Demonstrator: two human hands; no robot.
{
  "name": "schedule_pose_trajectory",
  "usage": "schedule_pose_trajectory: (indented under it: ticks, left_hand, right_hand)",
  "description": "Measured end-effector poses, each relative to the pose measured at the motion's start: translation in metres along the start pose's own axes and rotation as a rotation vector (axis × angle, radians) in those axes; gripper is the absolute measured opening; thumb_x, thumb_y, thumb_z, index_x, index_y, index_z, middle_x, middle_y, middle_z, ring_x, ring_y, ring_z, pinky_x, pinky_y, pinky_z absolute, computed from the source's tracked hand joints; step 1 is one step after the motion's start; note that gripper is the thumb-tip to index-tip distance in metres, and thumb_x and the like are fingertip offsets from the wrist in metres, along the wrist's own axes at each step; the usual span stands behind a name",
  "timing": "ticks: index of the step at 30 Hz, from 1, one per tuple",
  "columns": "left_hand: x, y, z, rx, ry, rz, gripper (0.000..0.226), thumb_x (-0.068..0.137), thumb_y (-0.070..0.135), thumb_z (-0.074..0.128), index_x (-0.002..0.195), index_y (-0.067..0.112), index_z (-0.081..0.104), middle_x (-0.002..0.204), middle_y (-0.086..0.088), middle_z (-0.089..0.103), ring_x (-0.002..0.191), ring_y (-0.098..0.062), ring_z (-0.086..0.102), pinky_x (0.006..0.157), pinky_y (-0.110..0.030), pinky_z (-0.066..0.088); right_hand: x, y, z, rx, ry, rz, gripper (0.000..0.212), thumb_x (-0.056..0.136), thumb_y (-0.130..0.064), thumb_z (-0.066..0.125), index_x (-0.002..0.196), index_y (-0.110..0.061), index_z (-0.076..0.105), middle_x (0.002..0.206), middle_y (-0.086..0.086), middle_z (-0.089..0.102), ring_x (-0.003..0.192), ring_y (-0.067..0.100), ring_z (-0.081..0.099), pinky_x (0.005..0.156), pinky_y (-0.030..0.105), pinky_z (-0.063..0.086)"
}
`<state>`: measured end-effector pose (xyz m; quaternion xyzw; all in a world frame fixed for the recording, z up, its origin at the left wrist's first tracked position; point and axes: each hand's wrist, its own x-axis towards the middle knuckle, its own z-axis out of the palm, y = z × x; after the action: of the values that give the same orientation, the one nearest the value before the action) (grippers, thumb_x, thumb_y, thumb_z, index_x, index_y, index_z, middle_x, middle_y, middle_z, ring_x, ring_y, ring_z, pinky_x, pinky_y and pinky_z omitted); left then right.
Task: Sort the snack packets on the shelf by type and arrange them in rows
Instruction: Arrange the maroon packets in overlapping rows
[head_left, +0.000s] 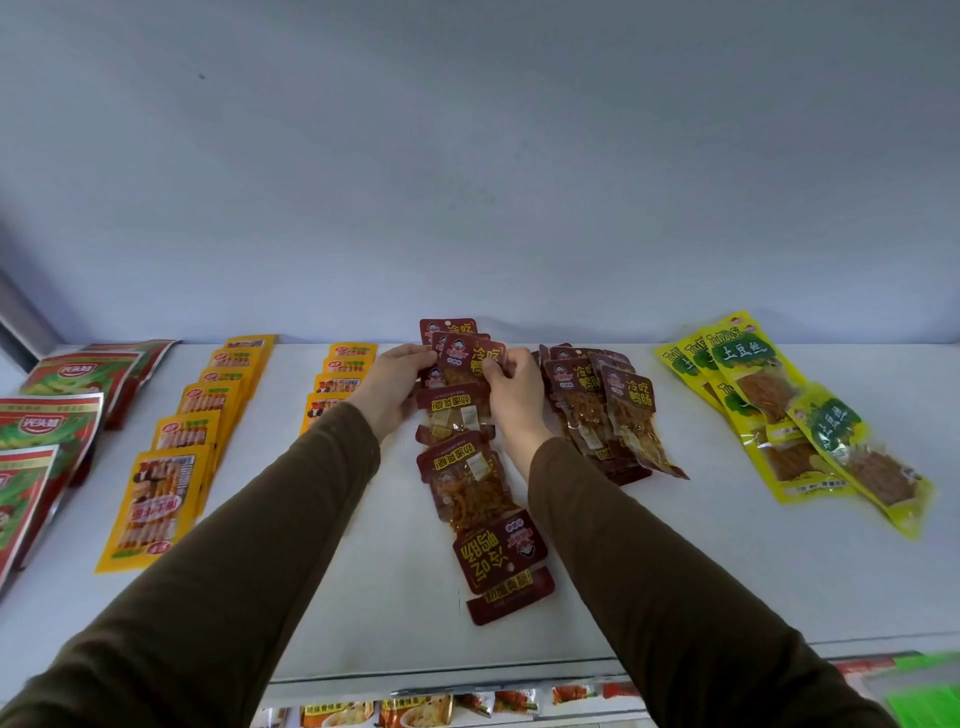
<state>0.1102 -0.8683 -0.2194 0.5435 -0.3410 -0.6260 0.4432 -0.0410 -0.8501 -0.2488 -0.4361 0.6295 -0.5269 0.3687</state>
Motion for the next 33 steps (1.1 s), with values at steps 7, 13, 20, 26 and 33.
schedule_pose_trajectory:
  ticks: [7,13,20,26,33]
  left_hand:
    - [0.004,0.003,0.005,0.038,0.059,-0.038,0.007,0.101,0.014,0.059,0.096,0.012,0.064,0.1,-0.012,0.074,0.08,-0.024,0.072,0.067,-0.036,0.063]
    - [0.006,0.0,0.002,0.013,0.06,-0.032,0.007,0.102,0.012,0.058,0.096,0.013,0.061,0.11,-0.018,0.072,0.096,-0.032,0.073,0.083,-0.046,0.062]
    - [0.001,0.002,-0.016,0.015,-0.217,-0.055,0.027,0.1,0.004,0.051,0.125,0.009,0.061,0.12,-0.017,0.072,0.107,-0.03,0.072,0.087,-0.041,0.062]
    - [-0.002,0.0,-0.014,-0.055,-0.179,-0.029,0.037,0.098,-0.015,0.044,0.124,0.008,0.056,0.111,-0.02,0.072,0.083,-0.023,0.076,0.06,-0.031,0.062]
    - [-0.001,0.004,-0.01,-0.08,-0.158,-0.034,0.037,0.1,-0.015,0.041,0.125,0.008,0.054,0.109,-0.018,0.074,0.088,-0.025,0.075,0.054,-0.028,0.06]
  right_hand:
    - [-0.003,0.004,-0.009,-0.09,-0.078,0.005,0.028,0.104,-0.035,0.055,0.077,-0.025,0.052,0.08,0.001,0.058,0.07,0.016,0.054,0.061,0.035,0.041]
    - [-0.01,0.008,-0.019,-0.178,-0.075,-0.085,0.026,0.1,-0.025,0.064,0.08,-0.027,0.048,0.085,-0.006,0.057,0.076,0.005,0.054,0.063,0.024,0.04]
    - [-0.013,0.006,-0.018,-0.183,-0.027,-0.073,0.013,0.102,-0.023,0.061,0.096,-0.014,0.054,0.088,-0.005,0.058,0.077,0.006,0.055,0.061,0.022,0.04]
    - [-0.016,0.002,-0.021,-0.211,-0.125,-0.097,0.034,0.102,-0.024,0.059,0.072,-0.024,0.045,0.071,-0.006,0.049,0.065,0.008,0.048,0.059,0.028,0.035]
    - [-0.02,0.007,-0.029,-0.385,-0.21,-0.124,0.033,0.095,-0.03,0.07,0.074,-0.025,0.045,0.075,0.0,0.062,0.067,0.014,0.059,0.057,0.031,0.041]
